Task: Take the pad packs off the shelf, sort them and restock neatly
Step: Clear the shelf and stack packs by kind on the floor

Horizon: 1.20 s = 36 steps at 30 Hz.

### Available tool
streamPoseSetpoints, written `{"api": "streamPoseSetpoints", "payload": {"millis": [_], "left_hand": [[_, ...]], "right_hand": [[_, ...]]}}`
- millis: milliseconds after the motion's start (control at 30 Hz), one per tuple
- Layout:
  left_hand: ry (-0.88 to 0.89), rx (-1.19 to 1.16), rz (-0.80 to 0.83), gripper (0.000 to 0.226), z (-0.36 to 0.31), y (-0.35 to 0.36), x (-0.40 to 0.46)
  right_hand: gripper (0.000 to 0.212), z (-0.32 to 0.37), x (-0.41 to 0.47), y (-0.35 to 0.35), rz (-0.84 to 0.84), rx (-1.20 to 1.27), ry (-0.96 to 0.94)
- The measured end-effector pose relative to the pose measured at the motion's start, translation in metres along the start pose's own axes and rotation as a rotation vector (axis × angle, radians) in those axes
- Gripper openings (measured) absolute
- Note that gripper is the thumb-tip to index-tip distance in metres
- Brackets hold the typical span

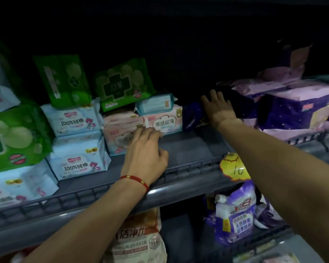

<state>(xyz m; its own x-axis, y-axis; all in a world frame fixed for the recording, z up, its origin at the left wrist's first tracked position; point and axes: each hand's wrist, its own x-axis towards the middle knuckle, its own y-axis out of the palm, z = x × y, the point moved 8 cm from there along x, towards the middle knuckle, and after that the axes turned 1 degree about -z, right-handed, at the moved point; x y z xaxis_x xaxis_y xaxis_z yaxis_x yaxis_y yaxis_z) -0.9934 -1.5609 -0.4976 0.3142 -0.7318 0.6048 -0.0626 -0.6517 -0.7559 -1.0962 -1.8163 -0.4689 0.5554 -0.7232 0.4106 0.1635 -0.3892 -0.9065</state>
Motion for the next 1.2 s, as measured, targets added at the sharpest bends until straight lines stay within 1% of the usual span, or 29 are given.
{"api": "streamPoseSetpoints", "payload": {"millis": [100,200,267,400,500,533,567,633,700,767,833,867,900,967,1000,1033,1067,1133,1200], "left_hand": [[-0.013,-0.11,-0.026,0.029,-0.001,-0.012,0.0],[0.012,-0.154,-0.044,0.031,-0.006,-0.032,-0.02],[0.015,-0.156,-0.03,0.035,-0.009,-0.043,-0.037],[-0.049,-0.177,0.026,0.041,-0.007,-0.06,-0.068],[-0.064,-0.238,0.003,0.038,-0.006,-0.082,-0.093],[-0.068,-0.249,-0.003,0.036,-0.004,-0.089,-0.105],[-0.079,-0.261,-0.007,0.033,-0.002,-0.097,-0.118],[-0.126,-0.289,-0.006,0.026,0.006,-0.109,-0.147],[-0.203,-0.331,0.019,0.018,0.018,-0.114,-0.183],[-0.32,-0.38,0.054,0.013,0.036,-0.104,-0.229],[-0.455,-0.389,0.15,0.01,0.054,-0.075,-0.283],[-0.523,-0.367,0.213,0.016,0.061,-0.056,-0.31],[-0.598,-0.315,0.295,0.029,0.069,-0.037,-0.335],[-0.828,-0.188,0.527,0.077,0.086,-0.002,-0.384],[-0.952,-0.165,0.613,0.1,0.092,0.01,-0.405],[-1.052,-0.178,0.659,0.114,0.098,0.021,-0.421],[-1.121,-0.216,0.672,0.123,0.103,0.032,-0.433],[-1.202,-0.317,0.649,0.134,0.111,0.054,-0.449],[-1.237,-0.385,0.594,0.135,0.121,0.068,-0.461]], "right_hand": [[0.074,-0.013,-0.027,-0.03,-0.114,0.003,-0.045],[0.075,-0.02,-0.061,-0.071,-0.194,0.053,-0.14],[0.076,-0.02,-0.079,-0.099,-0.191,0.136,-0.149],[0.064,-0.01,-0.113,-0.15,-0.24,0.265,-0.122],[0.07,-0.001,-0.152,-0.191,-0.334,0.429,-0.099],[0.072,0.005,-0.169,-0.203,-0.348,0.492,-0.115],[0.072,0.012,-0.187,-0.208,-0.326,0.576,-0.137],[0.073,0.03,-0.226,-0.202,-0.165,0.787,-0.159],[0.073,0.051,-0.264,-0.177,0.018,0.945,-0.113],[0.065,0.069,-0.299,-0.126,0.186,1.064,-0.038],[0.065,0.09,-0.337,-0.061,0.358,1.106,0.057],[0.068,0.098,-0.356,-0.028,0.438,1.08,0.114],[0.068,0.106,-0.374,0.007,0.528,1.054,0.174],[0.06,0.123,-0.412,0.073,0.723,1.035,0.29],[0.059,0.132,-0.429,0.103,0.804,1.017,0.337],[0.061,0.139,-0.445,0.129,0.869,0.982,0.377],[0.062,0.146,-0.46,0.153,0.916,0.954,0.399],[0.064,0.159,-0.489,0.199,1.002,0.918,0.441],[0.064,0.172,-0.516,0.238,1.096,0.894,0.484]]}}
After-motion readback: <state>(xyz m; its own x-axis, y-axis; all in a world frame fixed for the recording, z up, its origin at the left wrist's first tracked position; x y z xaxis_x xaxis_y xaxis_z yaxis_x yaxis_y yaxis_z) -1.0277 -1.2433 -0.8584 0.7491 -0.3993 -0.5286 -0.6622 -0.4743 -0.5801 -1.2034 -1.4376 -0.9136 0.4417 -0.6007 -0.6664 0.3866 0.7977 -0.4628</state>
